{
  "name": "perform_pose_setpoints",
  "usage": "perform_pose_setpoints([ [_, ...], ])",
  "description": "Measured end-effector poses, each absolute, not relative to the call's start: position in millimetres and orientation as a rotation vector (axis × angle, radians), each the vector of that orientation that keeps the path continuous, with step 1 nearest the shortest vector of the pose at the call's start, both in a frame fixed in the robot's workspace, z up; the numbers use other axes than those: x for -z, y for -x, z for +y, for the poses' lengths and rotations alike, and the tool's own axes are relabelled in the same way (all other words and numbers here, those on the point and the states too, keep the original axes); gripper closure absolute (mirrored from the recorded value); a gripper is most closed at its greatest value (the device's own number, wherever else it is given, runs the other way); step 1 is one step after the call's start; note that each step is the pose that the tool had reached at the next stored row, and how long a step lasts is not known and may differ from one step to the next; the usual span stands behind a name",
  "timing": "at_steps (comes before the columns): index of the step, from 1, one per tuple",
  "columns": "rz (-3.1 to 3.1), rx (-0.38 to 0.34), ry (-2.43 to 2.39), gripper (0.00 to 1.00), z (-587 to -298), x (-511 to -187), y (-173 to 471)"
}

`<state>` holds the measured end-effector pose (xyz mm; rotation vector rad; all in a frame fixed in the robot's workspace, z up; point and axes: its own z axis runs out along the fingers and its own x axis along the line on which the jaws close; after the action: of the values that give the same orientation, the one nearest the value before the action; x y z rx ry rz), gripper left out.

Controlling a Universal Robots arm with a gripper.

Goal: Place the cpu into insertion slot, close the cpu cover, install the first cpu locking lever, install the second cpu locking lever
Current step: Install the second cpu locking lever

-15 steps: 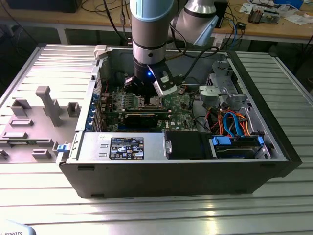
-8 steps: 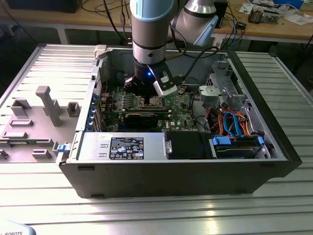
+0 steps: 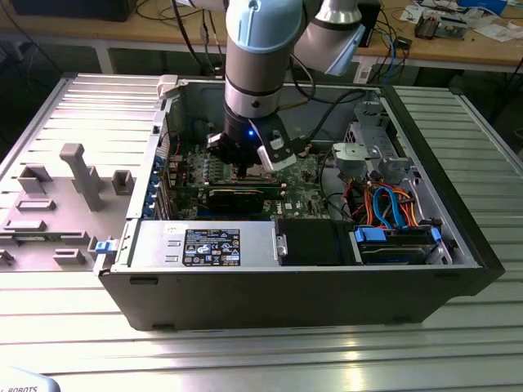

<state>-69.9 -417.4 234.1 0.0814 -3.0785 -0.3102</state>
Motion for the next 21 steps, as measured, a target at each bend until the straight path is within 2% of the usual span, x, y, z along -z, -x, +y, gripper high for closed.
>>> perform_pose_setpoints([
  [3,-3.075,0.316,-0.113,0.89,-419,-229,73],
  [9,-3.070,0.374,-0.110,0.89,-428,-226,75],
  [21,-3.067,0.358,-0.109,0.89,-428,-254,72],
])
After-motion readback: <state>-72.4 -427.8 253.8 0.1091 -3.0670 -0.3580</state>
